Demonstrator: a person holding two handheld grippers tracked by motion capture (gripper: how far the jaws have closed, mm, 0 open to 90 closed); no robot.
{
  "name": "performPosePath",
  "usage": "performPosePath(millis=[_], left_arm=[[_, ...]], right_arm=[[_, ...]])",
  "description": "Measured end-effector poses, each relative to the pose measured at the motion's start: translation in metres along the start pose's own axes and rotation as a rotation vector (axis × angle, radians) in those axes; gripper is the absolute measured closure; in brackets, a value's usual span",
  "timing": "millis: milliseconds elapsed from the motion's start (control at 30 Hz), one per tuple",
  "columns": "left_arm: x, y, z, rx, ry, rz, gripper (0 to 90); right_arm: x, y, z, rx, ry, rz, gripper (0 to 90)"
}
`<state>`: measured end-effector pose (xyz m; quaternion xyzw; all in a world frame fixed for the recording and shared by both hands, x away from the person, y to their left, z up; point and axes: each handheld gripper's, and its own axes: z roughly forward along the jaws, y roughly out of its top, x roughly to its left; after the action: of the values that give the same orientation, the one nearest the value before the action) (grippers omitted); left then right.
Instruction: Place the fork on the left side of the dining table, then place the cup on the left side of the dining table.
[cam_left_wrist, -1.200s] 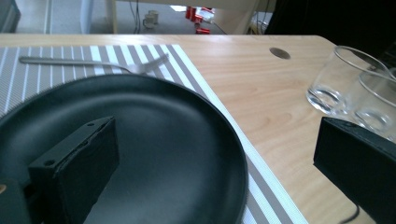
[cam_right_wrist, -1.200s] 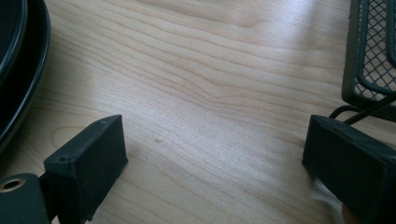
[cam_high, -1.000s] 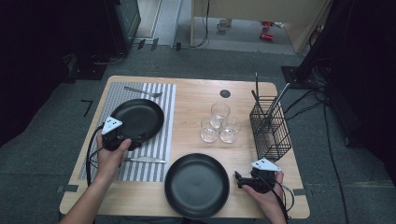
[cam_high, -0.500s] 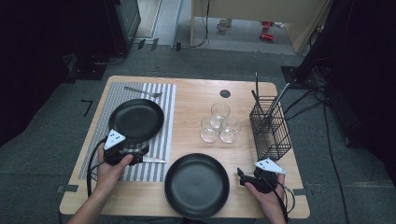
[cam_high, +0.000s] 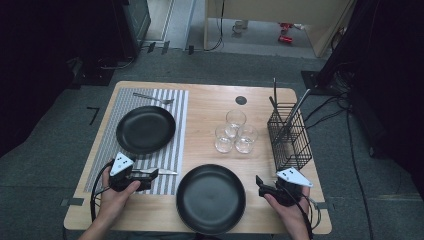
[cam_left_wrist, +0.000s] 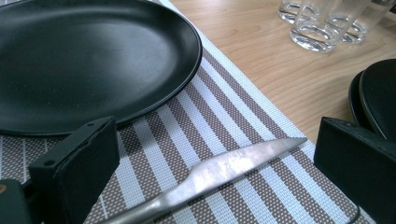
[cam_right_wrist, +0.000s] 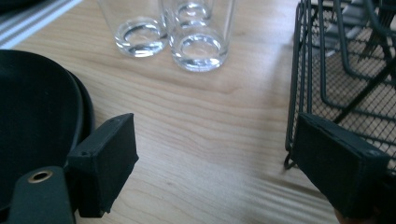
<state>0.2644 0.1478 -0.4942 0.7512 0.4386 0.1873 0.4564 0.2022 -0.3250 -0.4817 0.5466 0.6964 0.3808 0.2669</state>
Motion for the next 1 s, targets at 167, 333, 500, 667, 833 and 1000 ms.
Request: performPosePath(millis=[167, 333, 500, 667, 833, 1000], left_arm=[[0.000, -0.004, 0.002, 0.012, -0.001, -0.004, 0.4], [0.000, -0.006, 0.001, 0.009, -0.006, -0.004, 0.4], [0.001, -0.006, 0.001, 0.010, -0.008, -0.002, 0.4], [0.001, -0.006, 0.002, 0.011, -0.010, -0.006, 0.4], [0.001, -0.006, 0.002, 0.005, -0.017, 0.002, 0.4], [0.002, -0.007, 0.002, 0.011, -0.025, 0.002, 0.4]], right_arm=[[0.005, 0.009, -0.005, -0.027, 0.012, 0.000, 14.1], [0.012, 0.024, -0.010, -0.060, 0.042, -0.008, 14.1], [0.018, 0.037, -0.010, -0.083, 0.058, -0.023, 14.0], [0.030, 0.055, -0.005, -0.102, 0.097, -0.044, 14.3], [0.040, 0.066, 0.001, -0.109, 0.143, -0.066, 15.7], [0.052, 0.075, 0.013, -0.112, 0.181, -0.093, 21.9]])
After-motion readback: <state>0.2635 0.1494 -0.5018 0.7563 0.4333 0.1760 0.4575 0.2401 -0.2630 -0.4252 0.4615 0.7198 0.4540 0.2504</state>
